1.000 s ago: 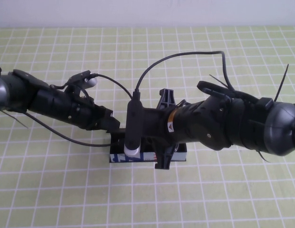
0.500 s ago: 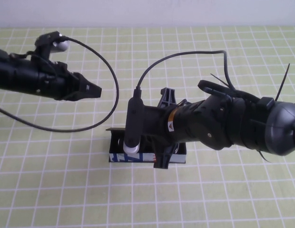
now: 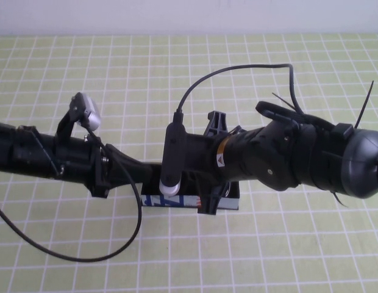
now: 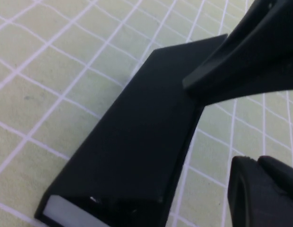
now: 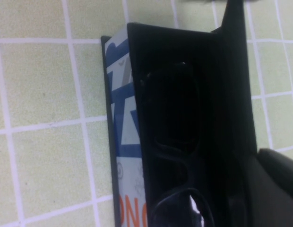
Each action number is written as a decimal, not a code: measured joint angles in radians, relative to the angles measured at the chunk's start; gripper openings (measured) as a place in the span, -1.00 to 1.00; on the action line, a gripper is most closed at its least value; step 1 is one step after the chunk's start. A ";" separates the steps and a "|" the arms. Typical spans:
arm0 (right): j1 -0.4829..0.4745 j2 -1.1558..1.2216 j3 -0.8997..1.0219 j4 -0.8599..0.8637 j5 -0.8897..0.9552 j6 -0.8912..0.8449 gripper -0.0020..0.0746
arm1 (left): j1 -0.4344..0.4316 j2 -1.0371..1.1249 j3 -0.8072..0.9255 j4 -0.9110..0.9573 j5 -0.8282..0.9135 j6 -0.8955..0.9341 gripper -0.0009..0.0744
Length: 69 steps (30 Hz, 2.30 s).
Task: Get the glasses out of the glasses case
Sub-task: Pick up the glasses from the glasses case
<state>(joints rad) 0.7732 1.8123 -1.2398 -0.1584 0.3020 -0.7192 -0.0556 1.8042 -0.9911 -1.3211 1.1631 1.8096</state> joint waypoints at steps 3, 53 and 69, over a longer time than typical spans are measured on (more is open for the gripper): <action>0.000 0.000 0.000 0.000 -0.002 0.002 -0.96 | 0.000 0.045 0.000 0.002 0.000 0.018 -0.99; -0.039 -0.033 -0.017 0.264 0.190 0.625 -0.99 | 0.001 0.203 -0.001 -0.164 -0.083 0.142 -0.99; -0.164 0.256 -0.417 0.268 0.382 0.634 -0.99 | 0.001 0.204 -0.001 -0.164 -0.081 0.142 -0.99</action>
<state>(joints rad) 0.6093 2.0688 -1.6570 0.1100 0.6841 -0.0854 -0.0547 2.0083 -0.9919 -1.4853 1.0818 1.9514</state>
